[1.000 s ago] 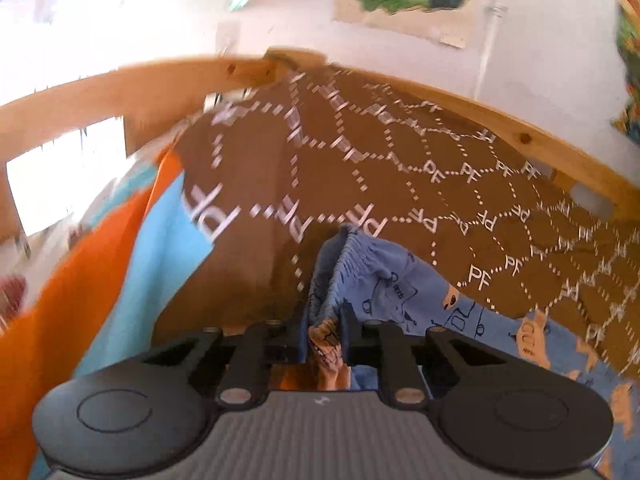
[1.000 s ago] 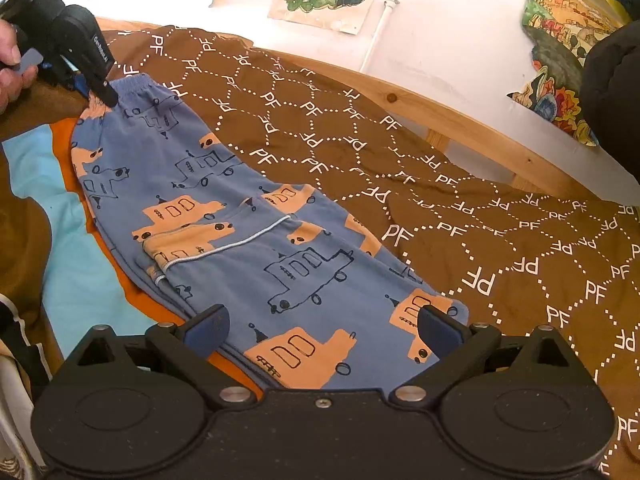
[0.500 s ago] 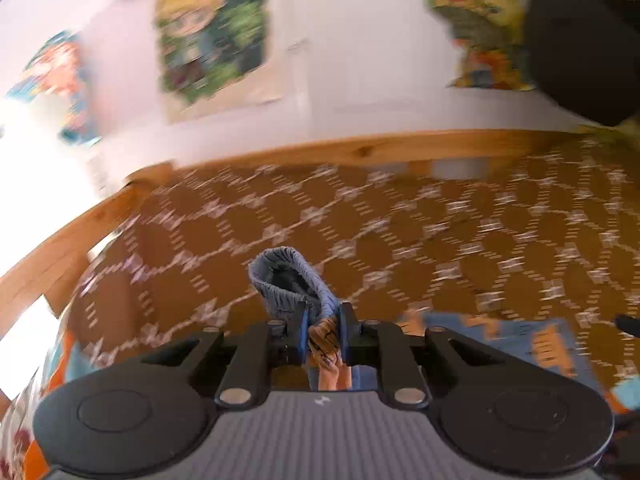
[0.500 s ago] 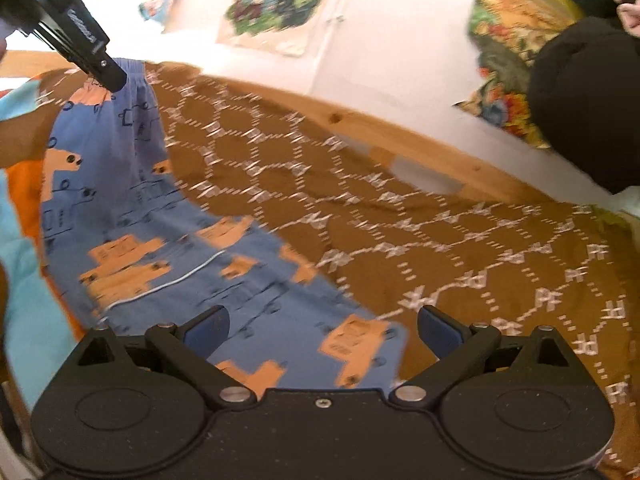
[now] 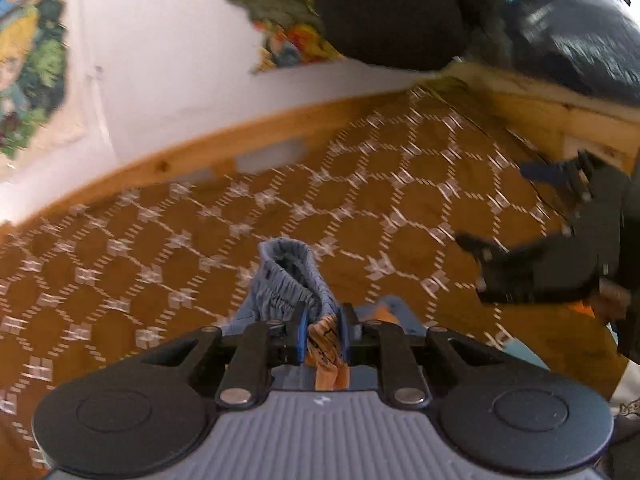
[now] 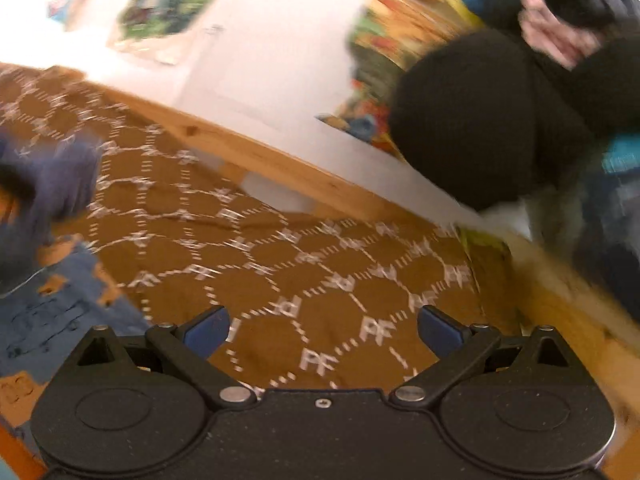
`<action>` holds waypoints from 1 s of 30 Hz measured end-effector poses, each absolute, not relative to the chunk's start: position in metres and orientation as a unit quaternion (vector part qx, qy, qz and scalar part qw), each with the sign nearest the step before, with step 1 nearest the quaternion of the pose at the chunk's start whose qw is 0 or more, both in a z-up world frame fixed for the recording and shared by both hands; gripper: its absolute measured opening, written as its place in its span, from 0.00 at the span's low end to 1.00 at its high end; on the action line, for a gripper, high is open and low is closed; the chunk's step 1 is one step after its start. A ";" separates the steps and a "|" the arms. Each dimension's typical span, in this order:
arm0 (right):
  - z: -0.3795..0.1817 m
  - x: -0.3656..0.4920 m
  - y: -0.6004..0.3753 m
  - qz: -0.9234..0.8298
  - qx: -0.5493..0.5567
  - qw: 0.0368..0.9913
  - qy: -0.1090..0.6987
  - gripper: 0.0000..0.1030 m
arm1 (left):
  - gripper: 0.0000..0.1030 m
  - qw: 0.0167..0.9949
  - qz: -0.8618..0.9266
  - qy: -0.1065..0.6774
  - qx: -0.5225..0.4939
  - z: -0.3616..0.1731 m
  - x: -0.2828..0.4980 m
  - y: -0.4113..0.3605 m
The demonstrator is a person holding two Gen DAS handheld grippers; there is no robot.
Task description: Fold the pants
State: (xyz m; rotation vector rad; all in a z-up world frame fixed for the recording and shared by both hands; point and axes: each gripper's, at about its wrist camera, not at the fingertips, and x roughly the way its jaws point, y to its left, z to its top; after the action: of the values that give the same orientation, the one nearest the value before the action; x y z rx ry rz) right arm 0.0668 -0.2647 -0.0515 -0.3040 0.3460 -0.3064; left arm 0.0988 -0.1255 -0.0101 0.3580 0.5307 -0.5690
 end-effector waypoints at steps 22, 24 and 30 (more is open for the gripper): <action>-0.085 0.109 -0.285 0.070 0.127 0.949 0.281 0.74 | 0.64 0.860 -0.321 0.334 0.214 -0.077 0.096 -0.139; -0.092 0.117 -0.280 0.092 0.136 0.940 0.297 0.66 | 0.63 0.852 -0.331 0.322 0.246 -0.084 0.088 -0.143; -0.112 0.129 -0.279 0.110 0.173 0.925 0.320 0.50 | 0.47 0.849 -0.324 0.311 0.277 -0.092 0.081 -0.149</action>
State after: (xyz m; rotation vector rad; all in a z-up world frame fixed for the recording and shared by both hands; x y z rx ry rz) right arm 0.1290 -0.2787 -0.1118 0.3543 0.6575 0.2247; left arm 0.0808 -0.1495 -0.0919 0.5834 0.6555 -0.6831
